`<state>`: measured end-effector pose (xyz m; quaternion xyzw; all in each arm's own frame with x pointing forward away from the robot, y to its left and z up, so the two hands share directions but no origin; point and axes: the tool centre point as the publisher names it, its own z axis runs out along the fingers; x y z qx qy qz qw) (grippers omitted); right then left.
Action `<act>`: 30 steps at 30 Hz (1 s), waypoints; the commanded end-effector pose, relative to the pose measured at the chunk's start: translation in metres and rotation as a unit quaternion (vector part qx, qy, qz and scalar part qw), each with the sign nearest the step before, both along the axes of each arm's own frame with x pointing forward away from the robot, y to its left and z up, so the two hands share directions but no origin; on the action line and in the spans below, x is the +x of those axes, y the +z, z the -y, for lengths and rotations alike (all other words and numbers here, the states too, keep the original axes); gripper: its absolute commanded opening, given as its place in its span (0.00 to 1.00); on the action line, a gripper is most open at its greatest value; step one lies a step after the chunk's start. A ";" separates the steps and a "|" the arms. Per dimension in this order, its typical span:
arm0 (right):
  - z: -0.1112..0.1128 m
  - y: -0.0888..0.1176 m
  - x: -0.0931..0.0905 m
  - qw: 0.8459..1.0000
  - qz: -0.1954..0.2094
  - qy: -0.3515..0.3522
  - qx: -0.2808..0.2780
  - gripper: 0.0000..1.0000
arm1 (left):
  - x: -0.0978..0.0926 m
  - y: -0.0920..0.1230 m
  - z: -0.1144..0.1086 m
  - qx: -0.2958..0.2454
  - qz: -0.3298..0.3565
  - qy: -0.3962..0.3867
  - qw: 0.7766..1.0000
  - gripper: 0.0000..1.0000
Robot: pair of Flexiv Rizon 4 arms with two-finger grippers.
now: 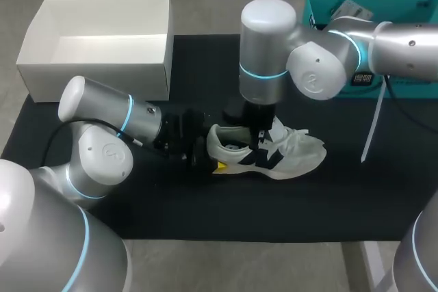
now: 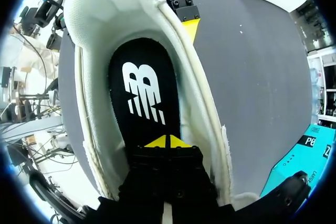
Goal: Take the shoe out of the shoebox, open the shoe tongue, remove and reinsert the insole, then place the shoe into the shoebox
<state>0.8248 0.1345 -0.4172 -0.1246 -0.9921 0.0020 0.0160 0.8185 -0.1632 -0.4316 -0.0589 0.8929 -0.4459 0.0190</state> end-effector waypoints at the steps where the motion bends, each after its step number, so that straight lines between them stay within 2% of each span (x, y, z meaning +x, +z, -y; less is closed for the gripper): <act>1: 0.001 -0.009 0.003 1.000 0.004 0.002 0.001 0.39 | 0.000 0.002 0.000 0.000 0.000 0.000 1.000 0.00; 6: -0.002 -0.008 0.004 1.000 0.004 0.009 0.001 0.38 | 0.000 0.002 0.000 0.000 0.000 0.000 1.000 0.00; 12: -0.008 -0.026 0.002 1.000 -0.022 0.012 0.015 0.38 | 0.000 0.002 0.000 0.000 0.000 0.000 1.000 0.00; 22: -0.016 -0.060 -0.015 0.994 -0.105 0.019 0.036 0.42 | 0.000 0.002 0.000 0.000 0.000 0.000 1.000 0.00; 30: -0.019 -0.082 -0.037 0.989 -0.140 0.010 0.050 0.45 | 0.000 0.002 0.000 0.000 0.000 0.000 1.000 0.00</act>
